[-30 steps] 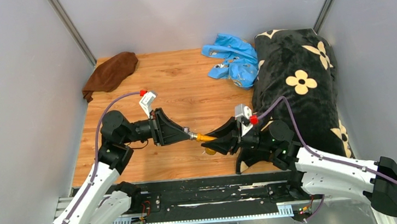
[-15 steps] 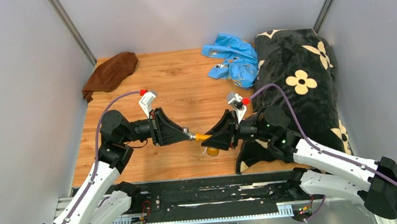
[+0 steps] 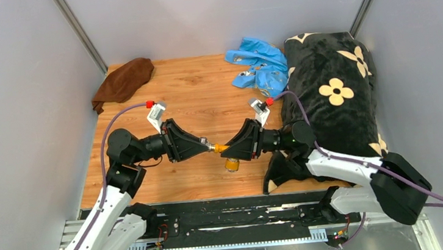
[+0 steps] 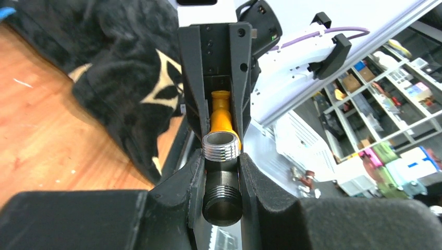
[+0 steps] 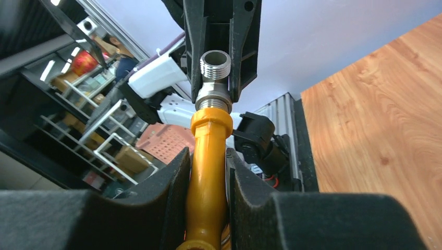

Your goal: Install the water faucets

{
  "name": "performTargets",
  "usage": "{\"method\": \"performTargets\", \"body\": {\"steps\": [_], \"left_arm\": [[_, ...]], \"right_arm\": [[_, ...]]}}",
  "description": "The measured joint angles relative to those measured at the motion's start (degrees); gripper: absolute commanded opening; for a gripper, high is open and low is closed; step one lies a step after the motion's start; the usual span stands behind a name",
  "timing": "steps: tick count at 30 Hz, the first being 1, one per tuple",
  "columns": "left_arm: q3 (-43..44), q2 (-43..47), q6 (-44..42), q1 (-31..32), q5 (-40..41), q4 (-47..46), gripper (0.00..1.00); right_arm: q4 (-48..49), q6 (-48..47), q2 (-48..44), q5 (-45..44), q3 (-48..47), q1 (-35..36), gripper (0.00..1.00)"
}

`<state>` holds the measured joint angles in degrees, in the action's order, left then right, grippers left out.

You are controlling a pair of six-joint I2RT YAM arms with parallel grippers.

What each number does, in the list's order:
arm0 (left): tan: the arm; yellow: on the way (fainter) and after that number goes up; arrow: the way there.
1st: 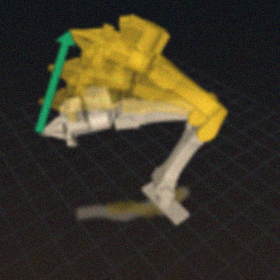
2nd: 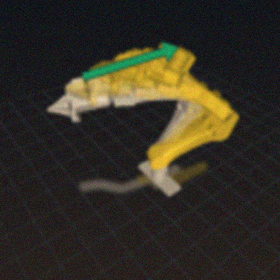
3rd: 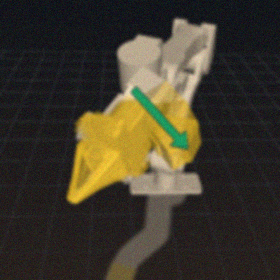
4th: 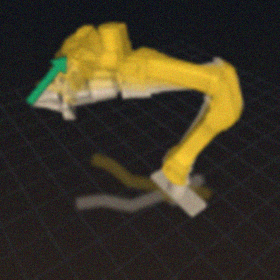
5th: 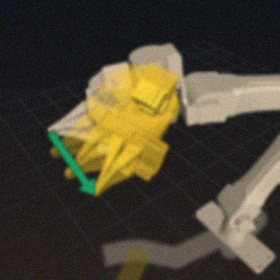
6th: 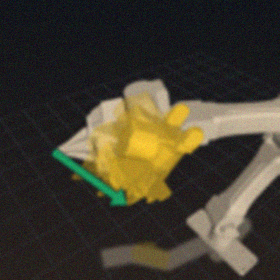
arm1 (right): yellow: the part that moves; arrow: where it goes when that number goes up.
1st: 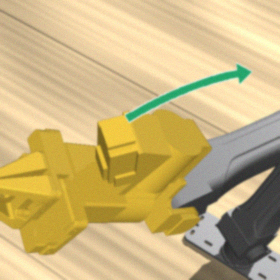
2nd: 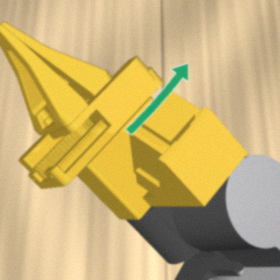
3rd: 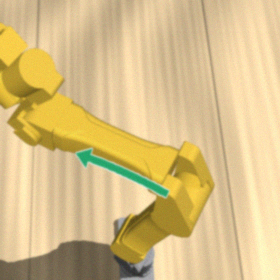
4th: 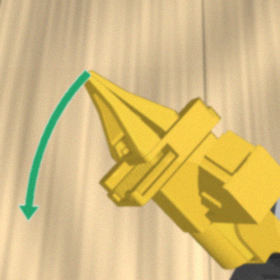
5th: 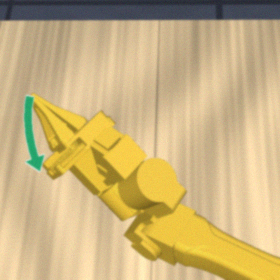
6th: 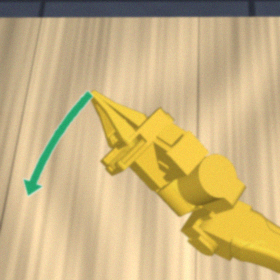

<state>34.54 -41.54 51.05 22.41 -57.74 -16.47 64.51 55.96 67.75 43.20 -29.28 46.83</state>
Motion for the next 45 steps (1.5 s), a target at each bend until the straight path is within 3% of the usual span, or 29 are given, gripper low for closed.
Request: {"method": "performTargets", "body": {"steps": [6, 10, 17, 23, 34, 35, 40, 45], "left_arm": [[-0.63, -0.37, -2.67, -0.09, 2.49, -3.41, 0.00], [-3.45, -0.74, -1.38, -0.09, 4.15, -9.86, 0.00], [-7.89, -4.24, 4.20, 0.31, 6.93, -25.24, 0.00], [-9.18, -5.92, 5.18, 0.85, 10.73, -28.79, 0.00], [-12.85, -12.37, 8.00, 0.63, 17.44, -41.16, 0.00], [-12.85, -13.03, 8.17, 0.55, 17.94, -41.88, 0.00], [-14.05, -15.45, 9.05, 0.52, 20.57, -43.54, 0.00], [-17.44, -17.27, 10.08, 0.22, 22.10, -44.33, 0.00]], "right_arm": [[16.04, 15.93, 8.66, 1.75, 0.44, -2.60, 0.01], [21.38, 23.54, 12.04, 2.10, 0.52, -3.54, 0.01], [22.71, 32.94, 13.00, 2.43, 0.52, -5.35, 0.00], [23.06, 45.44, 15.15, 2.14, 0.52, -6.97, 0.01], [25.00, 59.76, 21.31, -2.56, -0.33, -7.98, 0.01], [24.96, 60.15, 21.53, -3.30, -0.33, -8.07, 0.02], [23.19, 61.35, 21.92, -7.50, 1.33, -8.15, 0.30], [21.79, 62.31, 24.72, -8.96, 1.99, -7.54, 0.41]]}}
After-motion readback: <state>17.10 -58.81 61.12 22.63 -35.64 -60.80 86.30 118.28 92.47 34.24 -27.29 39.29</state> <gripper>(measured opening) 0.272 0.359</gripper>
